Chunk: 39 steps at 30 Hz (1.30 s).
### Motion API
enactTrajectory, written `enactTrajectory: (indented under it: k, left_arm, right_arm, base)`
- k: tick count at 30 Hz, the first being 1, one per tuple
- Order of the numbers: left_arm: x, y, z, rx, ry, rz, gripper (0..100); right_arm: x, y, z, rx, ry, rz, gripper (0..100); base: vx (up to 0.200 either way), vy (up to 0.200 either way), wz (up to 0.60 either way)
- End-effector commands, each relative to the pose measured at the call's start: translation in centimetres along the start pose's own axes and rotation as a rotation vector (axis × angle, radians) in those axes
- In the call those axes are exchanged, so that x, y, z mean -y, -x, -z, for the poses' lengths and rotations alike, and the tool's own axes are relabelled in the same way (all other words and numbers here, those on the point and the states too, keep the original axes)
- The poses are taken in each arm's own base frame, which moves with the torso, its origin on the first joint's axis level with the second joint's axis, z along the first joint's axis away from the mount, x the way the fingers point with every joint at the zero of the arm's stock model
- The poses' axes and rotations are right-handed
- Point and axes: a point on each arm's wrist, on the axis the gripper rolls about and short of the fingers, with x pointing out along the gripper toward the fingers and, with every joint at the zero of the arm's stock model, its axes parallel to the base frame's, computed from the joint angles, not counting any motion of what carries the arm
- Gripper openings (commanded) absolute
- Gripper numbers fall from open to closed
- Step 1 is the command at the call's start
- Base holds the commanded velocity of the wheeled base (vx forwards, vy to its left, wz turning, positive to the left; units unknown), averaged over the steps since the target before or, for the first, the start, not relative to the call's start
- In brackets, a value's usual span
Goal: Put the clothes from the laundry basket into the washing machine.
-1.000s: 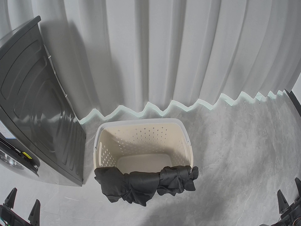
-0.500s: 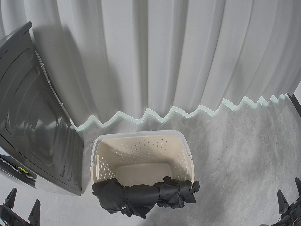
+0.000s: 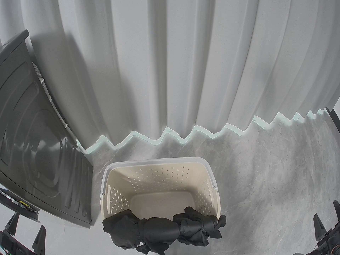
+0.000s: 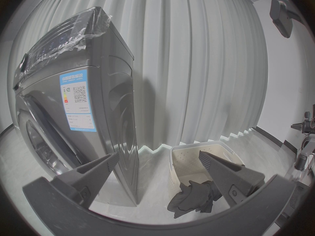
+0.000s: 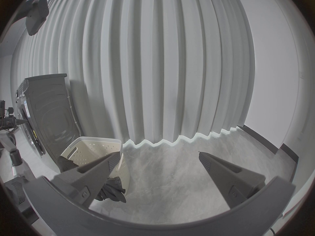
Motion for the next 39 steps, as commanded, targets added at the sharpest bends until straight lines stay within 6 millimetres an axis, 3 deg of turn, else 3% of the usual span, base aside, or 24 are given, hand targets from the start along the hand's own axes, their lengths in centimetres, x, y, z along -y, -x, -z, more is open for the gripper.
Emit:
enactTrajectory:
  k: [1,6,12,24,33,39]
  left_arm:
    - [-0.02,-0.01,0.48,-0.001,0.000,0.000,100]
    - [-0.02,-0.01,0.48,-0.001,0.000,0.000,100]
    - [-0.02,-0.01,0.48,-0.001,0.000,0.000,100]
    - [-0.02,-0.01,0.48,-0.001,0.000,0.000,100]
    - [-0.02,-0.01,0.49,-0.003,0.000,0.000,100]
    - [-0.02,-0.01,0.48,-0.001,0.000,0.000,100]
  right_arm:
    - [-0.01,0.01,0.44,0.002,0.000,-0.003,100]
    - [0.00,0.01,0.44,0.002,0.000,-0.001,100]
    - [0.00,0.01,0.44,0.002,0.000,-0.001,100]
    - [0.00,0.01,0.44,0.002,0.000,-0.001,100]
    - [0.00,0.01,0.44,0.002,0.000,-0.001,100]
    - [0.00,0.01,0.44,0.002,0.000,-0.001,100]
  base:
    - [0.000,0.000,0.00]
    - [0.000,0.000,0.00]
    - [0.200,0.000,0.00]
    - [0.000,0.000,0.00]
    - [0.200,0.000,0.00]
    - [0.000,0.000,0.00]
